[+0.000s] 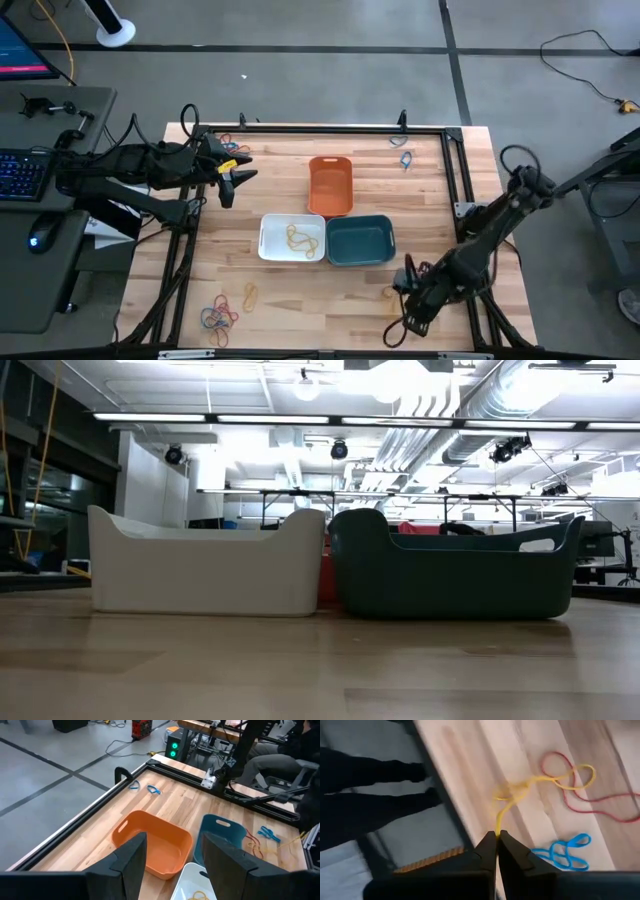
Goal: Sort rubber bands into baskets
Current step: Put the yellow rubber band into the white bin
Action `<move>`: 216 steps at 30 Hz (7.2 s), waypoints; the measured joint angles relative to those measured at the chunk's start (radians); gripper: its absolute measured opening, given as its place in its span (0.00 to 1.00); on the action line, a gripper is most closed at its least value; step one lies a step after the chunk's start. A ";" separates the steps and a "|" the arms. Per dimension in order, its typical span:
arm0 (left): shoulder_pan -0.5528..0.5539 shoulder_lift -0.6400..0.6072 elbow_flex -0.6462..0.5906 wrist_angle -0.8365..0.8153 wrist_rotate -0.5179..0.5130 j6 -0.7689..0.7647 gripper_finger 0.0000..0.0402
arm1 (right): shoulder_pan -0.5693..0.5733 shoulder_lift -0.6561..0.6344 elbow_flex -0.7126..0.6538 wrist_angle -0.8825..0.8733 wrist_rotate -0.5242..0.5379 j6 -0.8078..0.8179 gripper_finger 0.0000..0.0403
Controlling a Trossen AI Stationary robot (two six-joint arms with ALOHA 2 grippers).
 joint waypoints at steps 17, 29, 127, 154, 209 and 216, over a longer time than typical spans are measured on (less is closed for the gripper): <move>0.001 0.000 0.000 0.000 -0.001 0.046 0.45 | -0.128 -0.137 0.060 -0.113 -0.212 -0.160 0.00; 0.001 0.000 0.000 0.000 -0.024 0.048 0.45 | -0.138 -0.151 0.059 -0.166 -0.056 -0.190 0.00; 0.967 0.810 -0.311 -0.251 0.358 0.032 0.45 | -0.696 -0.135 0.152 0.115 0.281 -0.874 0.54; 0.940 0.809 -0.315 -0.156 0.414 0.377 0.25 | -0.640 -0.135 0.152 0.115 0.280 -0.747 0.55; -0.075 0.340 -0.037 0.201 0.478 -0.332 0.00 | -0.579 -0.134 0.152 0.054 0.496 -0.706 0.55; -0.104 0.390 -0.104 0.221 0.466 -0.367 0.00 | -0.579 -0.134 0.152 0.047 0.496 -0.706 0.55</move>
